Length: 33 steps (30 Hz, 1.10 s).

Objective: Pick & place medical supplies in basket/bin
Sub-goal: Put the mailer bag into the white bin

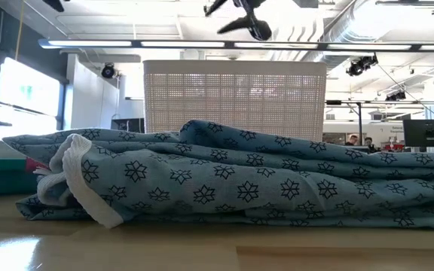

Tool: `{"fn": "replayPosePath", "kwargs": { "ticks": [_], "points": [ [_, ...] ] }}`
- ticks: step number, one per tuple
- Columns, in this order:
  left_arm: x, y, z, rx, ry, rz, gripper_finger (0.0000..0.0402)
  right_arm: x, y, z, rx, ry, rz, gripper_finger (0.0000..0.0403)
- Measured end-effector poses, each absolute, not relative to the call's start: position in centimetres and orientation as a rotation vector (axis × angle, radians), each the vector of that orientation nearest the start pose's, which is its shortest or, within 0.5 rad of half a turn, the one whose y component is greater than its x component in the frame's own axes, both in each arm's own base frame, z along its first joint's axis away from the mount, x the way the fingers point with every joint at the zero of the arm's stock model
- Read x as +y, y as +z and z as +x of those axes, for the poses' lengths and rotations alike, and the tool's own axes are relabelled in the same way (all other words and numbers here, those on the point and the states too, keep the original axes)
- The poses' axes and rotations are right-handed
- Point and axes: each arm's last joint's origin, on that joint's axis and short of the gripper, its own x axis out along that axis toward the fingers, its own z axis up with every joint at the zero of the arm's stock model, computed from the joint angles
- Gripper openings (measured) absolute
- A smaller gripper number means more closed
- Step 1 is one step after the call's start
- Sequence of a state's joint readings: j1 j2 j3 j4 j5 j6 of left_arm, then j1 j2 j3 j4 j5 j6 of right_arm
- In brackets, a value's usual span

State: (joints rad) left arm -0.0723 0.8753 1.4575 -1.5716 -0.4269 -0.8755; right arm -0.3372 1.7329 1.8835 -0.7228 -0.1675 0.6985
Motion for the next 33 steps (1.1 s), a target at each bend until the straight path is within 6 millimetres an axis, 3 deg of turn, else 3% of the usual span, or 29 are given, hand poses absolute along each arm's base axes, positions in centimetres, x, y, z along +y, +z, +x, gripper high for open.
{"fn": "replayPosePath", "kwargs": {
  "ticks": [7, 14, 19, 23, 28, 33],
  "points": [
    [0.5, 39.2, 8.6, 0.8, 0.78, -0.662, 0.0166, -8.6, 40.8, 36.7, 0.515, -0.259, 0.794, 0.0204],
    [0.0, 37.9, 10.0, 0.937, 0.729, -0.749, 0.0083, -5.7, 40.9, 37.1, 0.594, -0.016, 0.806, 0.0204],
    [-0.2, 37.6, 10.8, 0.944, 0.764, -0.87, 0.0021, -3.5, 40.9, 37.3, 0.633, 0.108, 0.787, 0.0204],
    [-0.2, 37.6, 11.8, 0.89, 0.823, -0.933, 0.0031, -1.7, 40.9, 37.5, 0.637, 0.125, 0.718, 0.0204],
    [-0.1, 37.3, 13.1, 0.839, 0.904, -0.939, 0.0101, 0.2, 40.8, 37.6, 0.623, 0.095, 0.599, 0.0204],
    [-0.1, 36.6, 13.7, 0.861, 1.032, -0.991, 0.015, 1.2, 40.8, 37.6, 0.635, 0.119, 0.618, 0.0204]
  ]
}}
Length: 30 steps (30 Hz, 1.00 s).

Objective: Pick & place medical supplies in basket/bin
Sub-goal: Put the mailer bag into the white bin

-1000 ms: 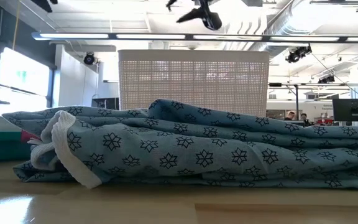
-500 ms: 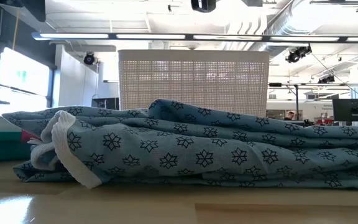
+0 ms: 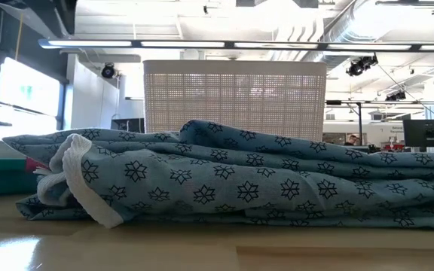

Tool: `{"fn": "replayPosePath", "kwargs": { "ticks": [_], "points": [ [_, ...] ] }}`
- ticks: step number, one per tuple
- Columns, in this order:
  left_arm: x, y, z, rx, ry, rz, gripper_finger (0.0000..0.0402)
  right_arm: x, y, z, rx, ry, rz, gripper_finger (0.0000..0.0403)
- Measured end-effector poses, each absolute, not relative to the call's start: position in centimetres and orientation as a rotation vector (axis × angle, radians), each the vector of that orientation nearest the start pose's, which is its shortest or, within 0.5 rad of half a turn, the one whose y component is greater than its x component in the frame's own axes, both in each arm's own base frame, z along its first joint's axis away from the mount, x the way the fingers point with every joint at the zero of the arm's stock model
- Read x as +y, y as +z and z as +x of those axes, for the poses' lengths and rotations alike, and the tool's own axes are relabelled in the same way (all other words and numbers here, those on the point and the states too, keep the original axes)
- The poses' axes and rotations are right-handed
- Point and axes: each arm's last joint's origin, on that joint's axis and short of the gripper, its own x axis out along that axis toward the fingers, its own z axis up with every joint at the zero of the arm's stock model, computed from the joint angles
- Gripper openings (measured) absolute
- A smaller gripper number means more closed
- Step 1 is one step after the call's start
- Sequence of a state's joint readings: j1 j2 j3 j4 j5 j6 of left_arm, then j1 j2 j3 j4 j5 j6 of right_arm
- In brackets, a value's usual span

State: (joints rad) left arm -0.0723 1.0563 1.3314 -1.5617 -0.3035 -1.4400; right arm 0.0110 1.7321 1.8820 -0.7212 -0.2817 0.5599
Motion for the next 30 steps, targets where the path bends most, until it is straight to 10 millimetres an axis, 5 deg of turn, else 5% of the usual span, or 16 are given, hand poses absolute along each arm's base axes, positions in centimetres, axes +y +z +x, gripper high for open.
{"fn": "replayPosePath", "kwargs": {
  "ticks": [9, 16, 30],
  "points": [
    [1.6, 32.0, 14.4, 0.991, 1.262, -1.078, 0.0249, 3.0, 40.8, 37.5, 0.633, 0.125, 0.54, 0.0204],
    [3.8, 28.3, 14.7, 1.043, 1.222, -1.096, 0.0316, 2.8, 40.6, 37.4, 0.65, 0.109, 0.5, 0.0204],
    [11.5, 25.5, 11.7, 1.05, 0.987, -1.186, 0.0302, -0.8, 40.7, 37.6, 0.605, -0.007, 0.513, 0.0204]
  ]
}}
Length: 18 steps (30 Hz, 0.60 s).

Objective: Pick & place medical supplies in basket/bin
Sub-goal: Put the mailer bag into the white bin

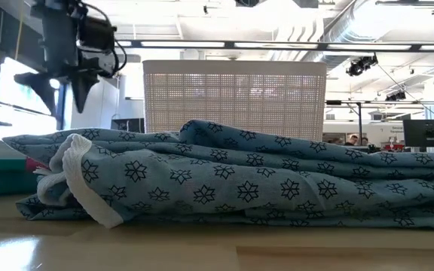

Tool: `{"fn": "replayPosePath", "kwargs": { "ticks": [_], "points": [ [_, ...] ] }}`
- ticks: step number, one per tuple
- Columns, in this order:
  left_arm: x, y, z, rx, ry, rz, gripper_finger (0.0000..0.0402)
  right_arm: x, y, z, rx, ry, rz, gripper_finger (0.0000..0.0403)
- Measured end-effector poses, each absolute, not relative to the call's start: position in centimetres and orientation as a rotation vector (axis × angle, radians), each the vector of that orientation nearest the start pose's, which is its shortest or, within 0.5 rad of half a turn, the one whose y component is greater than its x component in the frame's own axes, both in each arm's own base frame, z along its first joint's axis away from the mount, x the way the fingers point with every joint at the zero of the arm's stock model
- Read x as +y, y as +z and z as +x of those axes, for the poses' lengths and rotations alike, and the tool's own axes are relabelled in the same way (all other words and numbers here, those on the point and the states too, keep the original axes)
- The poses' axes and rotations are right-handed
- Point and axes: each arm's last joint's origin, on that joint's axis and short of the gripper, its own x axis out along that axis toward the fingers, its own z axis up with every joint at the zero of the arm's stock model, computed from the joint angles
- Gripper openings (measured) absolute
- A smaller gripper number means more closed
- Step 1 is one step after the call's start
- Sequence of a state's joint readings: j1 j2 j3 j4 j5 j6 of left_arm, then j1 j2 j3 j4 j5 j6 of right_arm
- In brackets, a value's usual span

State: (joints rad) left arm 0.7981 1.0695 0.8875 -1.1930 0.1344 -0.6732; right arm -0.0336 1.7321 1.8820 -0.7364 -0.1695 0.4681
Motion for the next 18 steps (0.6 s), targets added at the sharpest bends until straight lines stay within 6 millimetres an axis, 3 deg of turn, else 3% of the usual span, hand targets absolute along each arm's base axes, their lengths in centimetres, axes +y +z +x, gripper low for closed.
{"fn": "replayPosePath", "kwargs": {
  "ticks": [4, 10, 18],
  "points": [
    [12.0, 24.3, 11.1, 1.046, 0.88, -1.243, 0.0293, -1.9, 40.7, 37.6, 0.596, -0.043, 0.515, 0.0204],
    [11.9, 22.1, 9.6, 1.135, 0.924, -1.256, 0.0289, -3.0, 40.7, 37.5, 0.589, -0.067, 0.531, 0.0204],
    [11.7, 19.7, 9.3, 1.13, 0.909, -1.255, 0.0289, -3.0, 40.7, 37.5, 0.59, -0.061, 0.527, 0.0204]
  ]
}}
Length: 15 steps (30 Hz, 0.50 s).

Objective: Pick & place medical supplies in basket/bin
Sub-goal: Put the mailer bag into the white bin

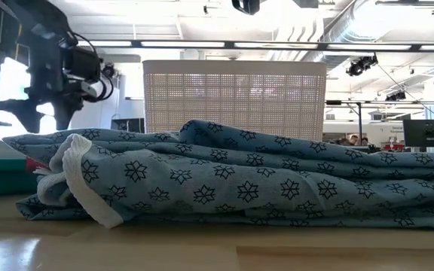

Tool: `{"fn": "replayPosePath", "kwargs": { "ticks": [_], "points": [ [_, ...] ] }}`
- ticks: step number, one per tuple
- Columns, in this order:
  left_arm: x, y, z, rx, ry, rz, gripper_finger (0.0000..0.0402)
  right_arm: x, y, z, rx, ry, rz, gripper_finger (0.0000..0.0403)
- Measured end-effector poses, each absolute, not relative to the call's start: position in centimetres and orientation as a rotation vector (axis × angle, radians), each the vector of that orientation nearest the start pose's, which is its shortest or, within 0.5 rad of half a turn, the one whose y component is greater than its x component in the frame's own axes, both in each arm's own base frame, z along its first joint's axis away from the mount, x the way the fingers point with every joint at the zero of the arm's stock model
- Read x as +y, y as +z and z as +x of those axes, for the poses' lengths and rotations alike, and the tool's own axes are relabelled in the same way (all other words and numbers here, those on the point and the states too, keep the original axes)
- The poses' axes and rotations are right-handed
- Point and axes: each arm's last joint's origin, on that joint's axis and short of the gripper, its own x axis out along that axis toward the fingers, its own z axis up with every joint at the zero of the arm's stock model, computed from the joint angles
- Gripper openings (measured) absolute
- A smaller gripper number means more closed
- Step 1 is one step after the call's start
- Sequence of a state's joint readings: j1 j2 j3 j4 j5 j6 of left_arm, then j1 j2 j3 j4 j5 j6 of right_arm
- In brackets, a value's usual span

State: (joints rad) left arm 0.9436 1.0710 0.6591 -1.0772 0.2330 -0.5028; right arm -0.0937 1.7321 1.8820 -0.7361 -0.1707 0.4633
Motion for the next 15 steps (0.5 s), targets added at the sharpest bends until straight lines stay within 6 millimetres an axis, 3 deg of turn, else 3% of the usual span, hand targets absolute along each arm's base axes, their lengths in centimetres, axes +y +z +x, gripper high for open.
{"fn": "replayPosePath", "kwargs": {
  "ticks": [7, 15],
  "points": [
    [11.1, 17.2, 9.1, 1.122, 0.855, -1.302, 0.0289, -3.0, 40.7, 37.5, 0.589, -0.062, 0.508, 0.0204],
    [11.3, 17.0, 9.2, 1.095, 0.897, -1.289, 0.0288, -3.1, 40.7, 37.5, 0.587, -0.07, 0.505, 0.0204]
  ]
}}
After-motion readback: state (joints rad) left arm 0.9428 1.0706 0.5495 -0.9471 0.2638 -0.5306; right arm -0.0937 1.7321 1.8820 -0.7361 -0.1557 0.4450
